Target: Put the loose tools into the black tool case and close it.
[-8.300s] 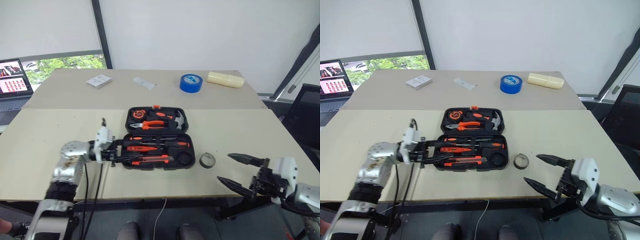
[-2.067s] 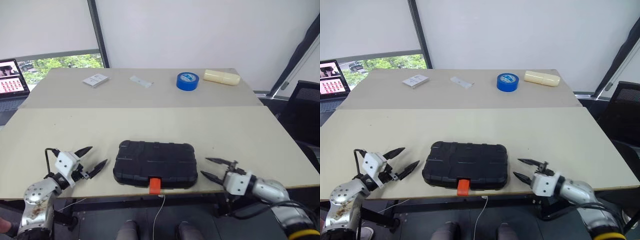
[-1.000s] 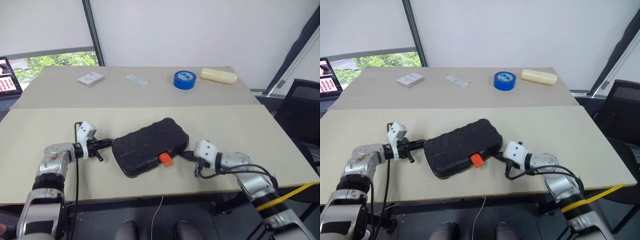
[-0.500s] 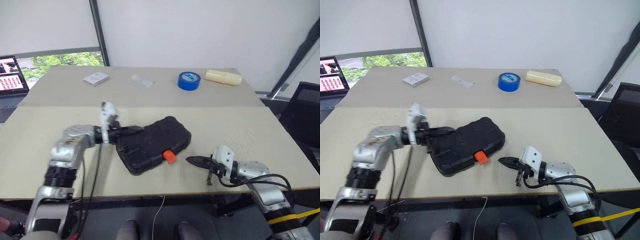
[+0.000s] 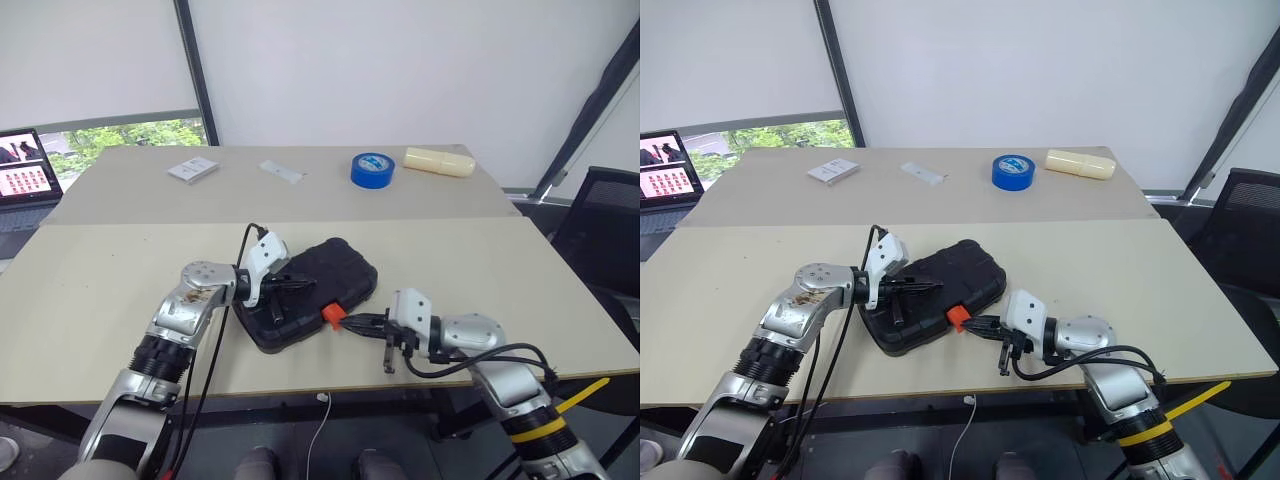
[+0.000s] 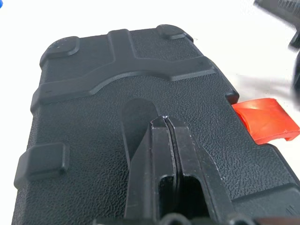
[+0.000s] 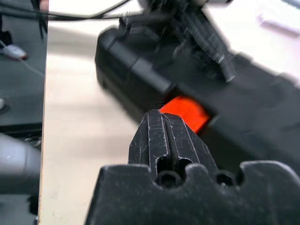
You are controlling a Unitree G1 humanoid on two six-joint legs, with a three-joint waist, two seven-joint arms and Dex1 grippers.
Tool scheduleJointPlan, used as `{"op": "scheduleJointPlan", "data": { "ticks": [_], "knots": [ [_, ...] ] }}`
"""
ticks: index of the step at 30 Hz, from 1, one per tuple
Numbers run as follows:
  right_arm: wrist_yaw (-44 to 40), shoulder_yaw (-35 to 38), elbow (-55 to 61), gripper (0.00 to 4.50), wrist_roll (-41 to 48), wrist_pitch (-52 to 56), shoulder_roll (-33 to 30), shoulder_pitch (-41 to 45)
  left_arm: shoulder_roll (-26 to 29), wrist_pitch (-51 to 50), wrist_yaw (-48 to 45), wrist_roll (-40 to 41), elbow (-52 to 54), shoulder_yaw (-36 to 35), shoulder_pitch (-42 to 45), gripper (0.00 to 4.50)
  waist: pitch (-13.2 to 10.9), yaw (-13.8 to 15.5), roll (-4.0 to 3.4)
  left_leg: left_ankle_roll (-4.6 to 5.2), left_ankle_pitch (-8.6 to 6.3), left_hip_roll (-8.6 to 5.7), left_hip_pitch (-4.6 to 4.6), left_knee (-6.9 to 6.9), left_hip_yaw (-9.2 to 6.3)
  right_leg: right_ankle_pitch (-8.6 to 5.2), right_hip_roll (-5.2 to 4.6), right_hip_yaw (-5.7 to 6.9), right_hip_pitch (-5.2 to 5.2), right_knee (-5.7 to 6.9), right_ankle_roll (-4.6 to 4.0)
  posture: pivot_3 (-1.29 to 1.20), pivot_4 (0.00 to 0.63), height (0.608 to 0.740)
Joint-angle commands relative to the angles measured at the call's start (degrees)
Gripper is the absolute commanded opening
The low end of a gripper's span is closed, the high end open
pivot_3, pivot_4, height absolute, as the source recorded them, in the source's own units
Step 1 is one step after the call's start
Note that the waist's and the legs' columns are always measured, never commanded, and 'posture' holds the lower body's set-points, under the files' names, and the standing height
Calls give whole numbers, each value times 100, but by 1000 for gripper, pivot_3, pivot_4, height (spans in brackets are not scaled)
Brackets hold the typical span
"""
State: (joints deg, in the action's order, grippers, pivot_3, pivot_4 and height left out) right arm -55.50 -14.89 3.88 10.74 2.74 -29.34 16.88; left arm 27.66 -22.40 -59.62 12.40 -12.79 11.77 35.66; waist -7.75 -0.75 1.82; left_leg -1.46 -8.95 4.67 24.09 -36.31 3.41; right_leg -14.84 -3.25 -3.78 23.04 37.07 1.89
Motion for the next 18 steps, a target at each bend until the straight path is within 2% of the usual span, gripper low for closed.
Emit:
{"op": "scheduleJointPlan", "data": {
  "ticks": [1,18],
  "knots": [
    [117,-41,-250,0,-233,-203,106,98,100,-153,20,-309,-315,254,-266,49,1,0,0,0,0,0,0,1,0,0,0,0,1,0,0,0,150,740],
    [500,78,-1037,0,-387,-514,999,474,15,-100,89,-328,-423,232,-220,49,2,-24,-1,0,0,0,-2,9,-1,0,2,-2,6,3,-1,0,150,740]
  ]
}}
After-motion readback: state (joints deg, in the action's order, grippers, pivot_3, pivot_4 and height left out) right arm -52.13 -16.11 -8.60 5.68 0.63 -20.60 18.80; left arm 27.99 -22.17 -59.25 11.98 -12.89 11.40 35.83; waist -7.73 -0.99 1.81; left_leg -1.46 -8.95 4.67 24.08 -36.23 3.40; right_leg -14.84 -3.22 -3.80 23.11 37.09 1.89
